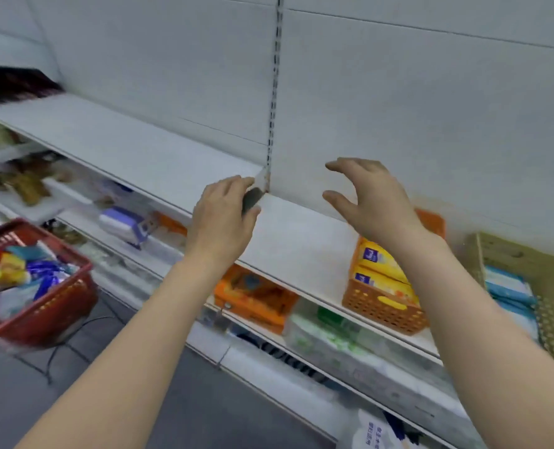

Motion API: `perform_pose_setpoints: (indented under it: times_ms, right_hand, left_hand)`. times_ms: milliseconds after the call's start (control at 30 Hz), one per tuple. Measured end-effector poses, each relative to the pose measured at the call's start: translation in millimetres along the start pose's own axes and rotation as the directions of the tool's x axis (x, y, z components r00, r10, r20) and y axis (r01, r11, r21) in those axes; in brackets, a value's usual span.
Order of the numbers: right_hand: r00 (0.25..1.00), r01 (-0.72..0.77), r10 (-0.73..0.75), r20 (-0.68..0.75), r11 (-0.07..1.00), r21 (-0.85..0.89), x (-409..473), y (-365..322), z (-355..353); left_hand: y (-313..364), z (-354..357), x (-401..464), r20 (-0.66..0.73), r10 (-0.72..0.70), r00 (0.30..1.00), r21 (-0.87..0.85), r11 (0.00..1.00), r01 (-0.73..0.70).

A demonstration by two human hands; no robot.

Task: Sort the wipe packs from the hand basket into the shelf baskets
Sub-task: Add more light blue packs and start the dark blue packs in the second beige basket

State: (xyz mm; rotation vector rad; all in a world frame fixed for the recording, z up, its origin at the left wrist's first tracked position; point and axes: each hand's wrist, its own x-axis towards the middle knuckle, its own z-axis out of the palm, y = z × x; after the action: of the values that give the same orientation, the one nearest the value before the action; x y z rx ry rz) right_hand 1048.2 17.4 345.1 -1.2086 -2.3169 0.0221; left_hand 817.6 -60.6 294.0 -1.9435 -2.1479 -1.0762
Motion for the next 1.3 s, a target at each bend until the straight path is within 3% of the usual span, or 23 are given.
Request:
perform_pose_setpoints:
  times_ms: [133, 267, 500, 700, 833, 967, 1200, 1300]
  right_hand:
    - [0.993, 0.092, -0.098, 0.071, 0.992, 0.082, 13, -90, 79]
    - [0.959, 0.143, -0.184, 0.214, 0.97, 0.195, 21, -171, 155]
    - [0.808, 0.279, -0.401, 0.433, 0.906, 0.318, 69, -283, 288]
    - [0.704, 0.277, -0.477, 0.526, 0.866, 0.416, 162, -374, 425]
    - [0.609, 0.229, -0.457, 0.648, 0.884, 0.408, 222, -423, 523]
    - [0.43, 0.14, -0.356, 0.829, 0.934, 0.329, 258, -461, 626]
    - [0.16, 0.034, -0.134, 0.978, 0.991, 0.13, 238, -481, 737]
    - [0.148, -0.105, -0.06, 0.987, 0.991, 0.076, 223, -481, 759]
  left_hand:
    - [-96, -51, -40, -0.028, -0.102, 0.994, 0.094, 0.99, 0.104]
    - [-182, -79, -87, -0.05, -0.289, 0.956, 0.103, 0.951, 0.293]
    - [-318, -91, -121, -0.081, -0.557, 0.826, 0.101, 0.82, 0.563]
    - [-473, -96, -103, -0.094, -0.712, 0.696, 0.098, 0.689, 0.718]
    - [-571, -87, -79, -0.03, -0.807, 0.59, 0.082, 0.586, 0.806]
    - [-655, -65, -70, 0.064, -0.893, 0.446, 0.056, 0.449, 0.892]
    - [-731, -22, -87, 0.248, -0.943, 0.22, 0.075, 0.245, 0.967]
    - [-750, -5, -90, 0.348, -0.926, 0.149, 0.041, 0.174, 0.984]
